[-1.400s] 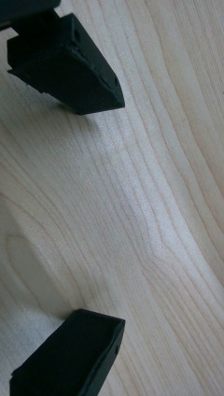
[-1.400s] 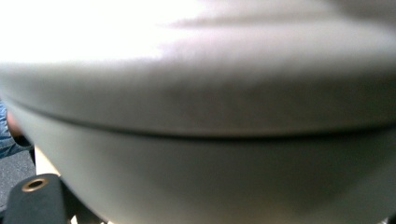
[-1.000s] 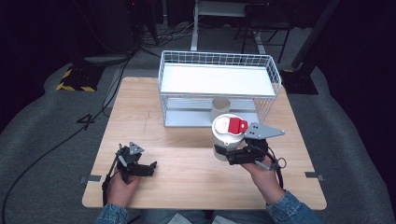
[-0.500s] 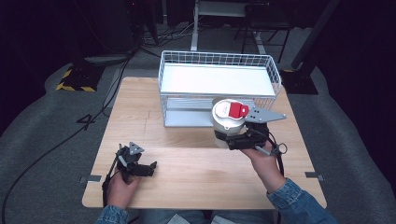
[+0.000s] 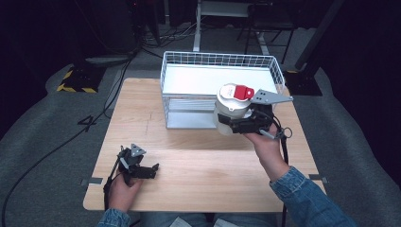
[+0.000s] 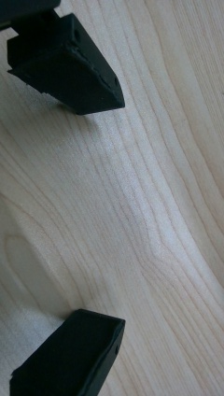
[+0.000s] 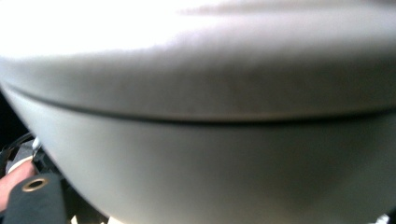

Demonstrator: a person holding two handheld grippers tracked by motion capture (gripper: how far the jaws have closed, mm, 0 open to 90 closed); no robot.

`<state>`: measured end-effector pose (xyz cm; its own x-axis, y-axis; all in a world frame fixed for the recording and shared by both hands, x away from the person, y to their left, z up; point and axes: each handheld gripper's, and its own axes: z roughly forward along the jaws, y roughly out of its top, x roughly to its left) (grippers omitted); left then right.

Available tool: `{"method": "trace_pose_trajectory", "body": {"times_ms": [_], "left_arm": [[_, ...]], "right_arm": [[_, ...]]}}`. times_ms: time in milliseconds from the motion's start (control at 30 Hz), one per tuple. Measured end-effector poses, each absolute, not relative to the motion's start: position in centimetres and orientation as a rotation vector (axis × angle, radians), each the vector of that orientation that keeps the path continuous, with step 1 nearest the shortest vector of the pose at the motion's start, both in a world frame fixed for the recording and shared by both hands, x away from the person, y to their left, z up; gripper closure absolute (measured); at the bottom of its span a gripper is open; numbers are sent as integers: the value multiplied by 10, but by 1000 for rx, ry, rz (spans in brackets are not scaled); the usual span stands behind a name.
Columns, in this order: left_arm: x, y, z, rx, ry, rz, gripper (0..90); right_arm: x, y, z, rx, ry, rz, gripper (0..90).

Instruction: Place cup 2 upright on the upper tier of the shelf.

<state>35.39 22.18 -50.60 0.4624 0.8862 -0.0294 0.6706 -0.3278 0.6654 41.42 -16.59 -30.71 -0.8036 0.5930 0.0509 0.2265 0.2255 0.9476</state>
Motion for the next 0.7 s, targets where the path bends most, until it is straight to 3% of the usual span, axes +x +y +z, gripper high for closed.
{"method": "trace_pose_trajectory", "body": {"times_ms": [700], "left_arm": [[354, 222, -506, 2101, 1288, 458, 6]], "right_arm": [[461, -161, -273, 853, 2063, 1605, 127]]}}
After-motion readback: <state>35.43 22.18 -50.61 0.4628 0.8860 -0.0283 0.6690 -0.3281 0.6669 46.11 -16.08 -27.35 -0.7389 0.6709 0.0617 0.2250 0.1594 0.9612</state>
